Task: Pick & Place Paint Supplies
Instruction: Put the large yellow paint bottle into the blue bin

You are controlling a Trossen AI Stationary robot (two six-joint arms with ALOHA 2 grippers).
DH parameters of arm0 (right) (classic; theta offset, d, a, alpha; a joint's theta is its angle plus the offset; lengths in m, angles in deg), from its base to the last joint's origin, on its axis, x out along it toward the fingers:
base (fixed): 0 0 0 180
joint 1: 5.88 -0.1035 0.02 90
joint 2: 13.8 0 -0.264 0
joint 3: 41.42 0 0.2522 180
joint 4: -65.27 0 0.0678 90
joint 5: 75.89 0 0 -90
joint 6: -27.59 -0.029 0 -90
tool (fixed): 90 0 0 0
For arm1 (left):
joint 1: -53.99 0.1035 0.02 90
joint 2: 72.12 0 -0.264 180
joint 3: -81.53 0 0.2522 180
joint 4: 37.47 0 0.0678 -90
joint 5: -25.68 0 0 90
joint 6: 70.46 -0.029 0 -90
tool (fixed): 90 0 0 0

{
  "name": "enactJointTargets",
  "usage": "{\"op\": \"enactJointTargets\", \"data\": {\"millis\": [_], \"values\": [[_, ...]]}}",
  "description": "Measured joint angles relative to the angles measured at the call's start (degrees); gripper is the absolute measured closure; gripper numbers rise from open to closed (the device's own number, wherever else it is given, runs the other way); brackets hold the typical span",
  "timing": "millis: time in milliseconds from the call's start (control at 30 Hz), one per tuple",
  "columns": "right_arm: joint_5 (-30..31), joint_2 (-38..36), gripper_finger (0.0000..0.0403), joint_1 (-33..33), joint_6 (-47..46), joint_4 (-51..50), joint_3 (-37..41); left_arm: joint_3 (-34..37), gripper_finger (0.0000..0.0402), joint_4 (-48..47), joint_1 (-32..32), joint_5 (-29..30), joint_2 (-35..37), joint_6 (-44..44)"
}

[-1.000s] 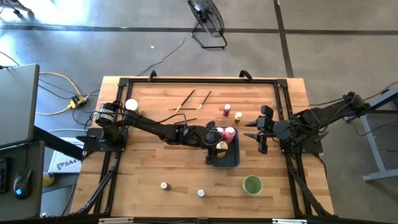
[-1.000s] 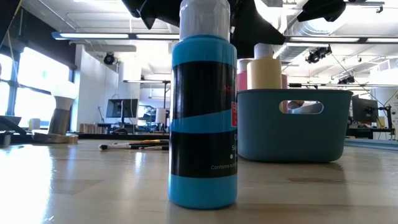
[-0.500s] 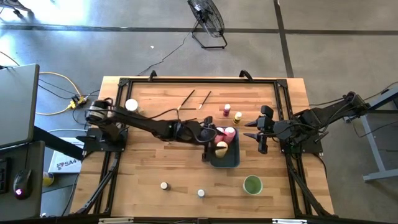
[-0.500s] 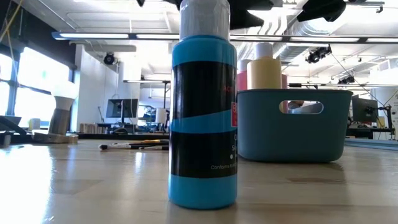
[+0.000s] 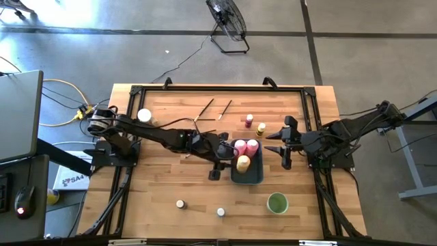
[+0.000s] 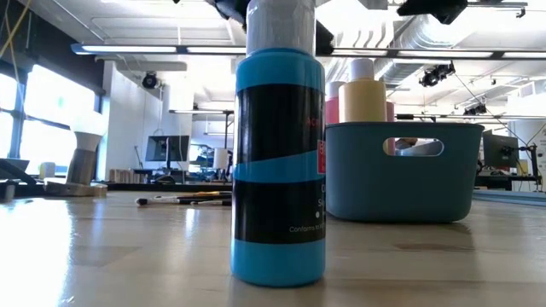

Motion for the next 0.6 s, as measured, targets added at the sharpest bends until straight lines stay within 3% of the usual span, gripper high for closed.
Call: {"op": "enactJointTargets", "data": {"millis": [133,300,600], "values": [[0.4,1.4,0.0241,0.0,0.1,3.0,0.0,0.0,0.0328,-2.4,0.0,-2.0,0.0,0.1],[5.3,2.7,0.0241,0.0,0.0,4.4,0.0,0.0,0.0388,-7.7,0.0,-3.1,0.0,0.6],[5.9,5.3,0.0241,0.0,0.5,4.5,0.0,0.0,0.0399,-8.4,0.0,-3.2,0.0,-1.7]]}}
